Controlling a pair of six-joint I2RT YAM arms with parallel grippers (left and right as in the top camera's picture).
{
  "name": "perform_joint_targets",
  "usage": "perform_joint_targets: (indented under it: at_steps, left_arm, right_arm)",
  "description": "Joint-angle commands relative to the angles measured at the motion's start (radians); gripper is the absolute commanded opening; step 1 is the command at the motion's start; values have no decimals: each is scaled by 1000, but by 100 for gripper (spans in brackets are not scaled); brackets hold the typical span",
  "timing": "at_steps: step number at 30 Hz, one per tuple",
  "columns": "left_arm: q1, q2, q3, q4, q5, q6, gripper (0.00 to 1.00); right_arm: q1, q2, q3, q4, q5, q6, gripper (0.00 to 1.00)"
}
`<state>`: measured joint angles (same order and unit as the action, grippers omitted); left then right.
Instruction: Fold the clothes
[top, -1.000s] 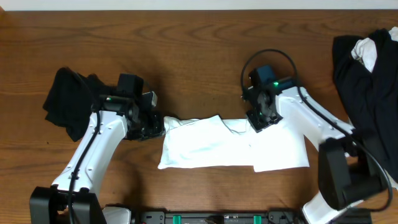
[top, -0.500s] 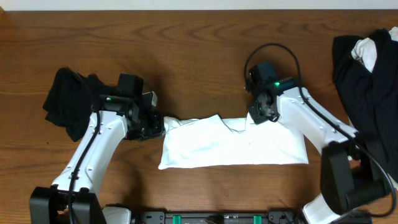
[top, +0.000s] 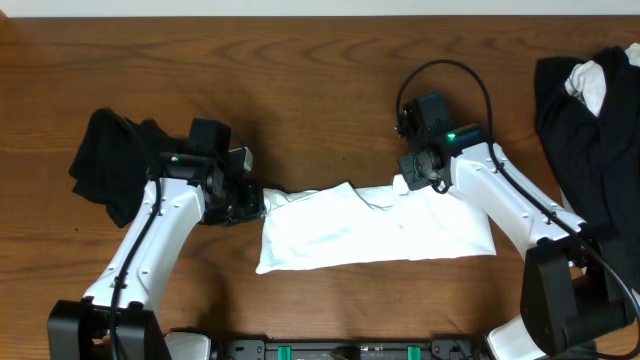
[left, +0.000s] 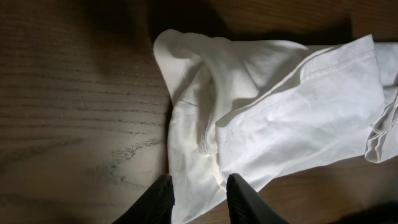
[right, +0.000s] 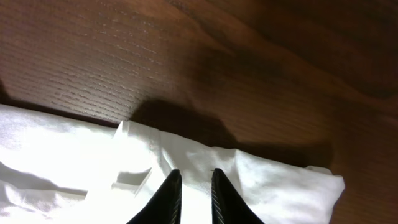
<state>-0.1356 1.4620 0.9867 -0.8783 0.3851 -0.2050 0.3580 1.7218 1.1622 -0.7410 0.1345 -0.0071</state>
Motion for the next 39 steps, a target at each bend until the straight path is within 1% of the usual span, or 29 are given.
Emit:
perform_joint_targets:
  at_steps: [1, 5, 7, 9, 12, 13, 14, 17, 18, 20, 25, 28, 32, 39]
  left_arm:
    - [1, -5, -15, -3, -12, 13, 31]
    - [1, -5, -15, -4, -12, 13, 31]
    - [1, -5, -16, -4, -12, 13, 31]
    - [2, -5, -16, -4, -12, 13, 31]
    - [2, -5, -16, -4, -13, 13, 32]
    - [2, -5, -16, -4, -13, 13, 52]
    - [2, -5, -16, -4, -13, 13, 59]
    - [1, -5, -16, -4, -13, 13, 67]
    - [1, -5, -16, -4, -13, 13, 71]
    - [1, -3, -16, -3, -13, 13, 75]
    - [1, 37, -16, 3, -11, 13, 76]
    - [1, 85, -17, 3, -9, 13, 77]
    - [1, 154, -17, 7, 33, 17, 77]
    - [-2, 277, -17, 35, 104, 79, 77]
  right_arm:
    - [9, -9, 10, -12, -31, 34, 19]
    - [9, -9, 9, -72, -133, 71, 19]
    - [9, -9, -2, -93, -130, 109, 18]
    - [9, -9, -17, -97, -121, 135, 14]
    - [9, -9, -49, -93, -91, 220, 11]
    - [9, -9, -61, -89, -90, 240, 11]
    - [9, -9, -75, -83, -90, 260, 11]
    - [9, -9, -128, -51, -92, 309, 11]
    - [9, -9, -150, -35, -97, 318, 11]
    - [9, -9, -191, -3, -116, 317, 12]
    - [9, -9, -264, 56, -125, 317, 12]
    - [9, -9, -273, 61, -125, 317, 12]
    - [9, -9, -273, 65, -131, 317, 12]
    - [9, -9, -273, 76, -143, 318, 12]
